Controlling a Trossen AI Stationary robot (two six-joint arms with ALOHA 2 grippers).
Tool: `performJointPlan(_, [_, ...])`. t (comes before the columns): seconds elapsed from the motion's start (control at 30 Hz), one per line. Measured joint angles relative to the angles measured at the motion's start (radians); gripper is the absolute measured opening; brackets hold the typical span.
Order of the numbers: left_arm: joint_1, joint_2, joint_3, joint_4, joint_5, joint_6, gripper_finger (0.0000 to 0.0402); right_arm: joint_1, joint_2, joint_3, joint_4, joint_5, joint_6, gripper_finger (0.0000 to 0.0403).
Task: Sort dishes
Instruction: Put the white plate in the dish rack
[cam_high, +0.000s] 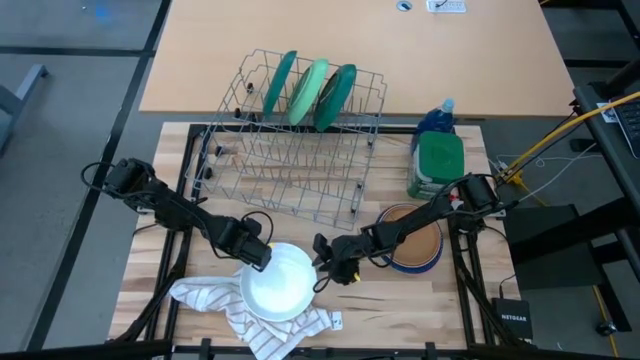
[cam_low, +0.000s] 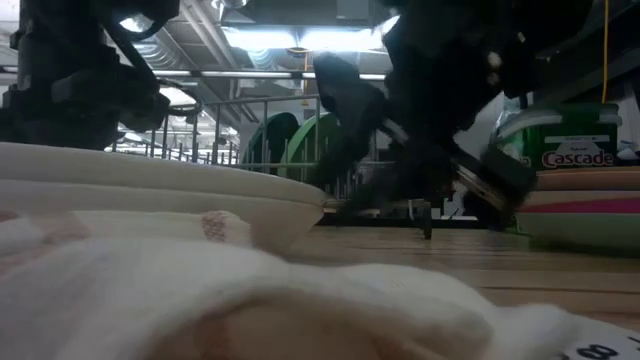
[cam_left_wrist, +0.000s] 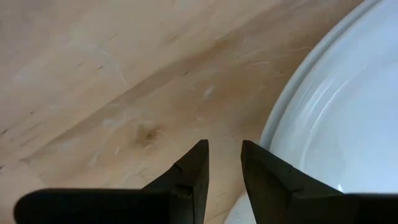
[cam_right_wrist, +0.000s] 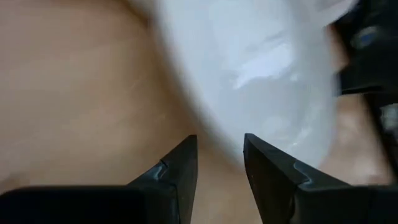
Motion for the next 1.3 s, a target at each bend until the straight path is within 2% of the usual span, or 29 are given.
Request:
performJointPlan(0.43, [0.0,0.0,0.0,0.061,0.0,-0.12,0.0088,0.001,0.0,-0.001,0.03,-0.013,-0.002,0.0133])
performJointPlan(0.8, [0.0,0.0,0.002,0.059,0.007,-0.144,0.0088,0.001,0.017,0.0,0.035,-0.037,-0.002,0.0133])
performJointPlan(1.3, [-0.034,-0.008,0.002,0.016,0.371,-0.152,0.0088,0.0,0.021,0.0,0.029,-0.026,-0.002,0.0133])
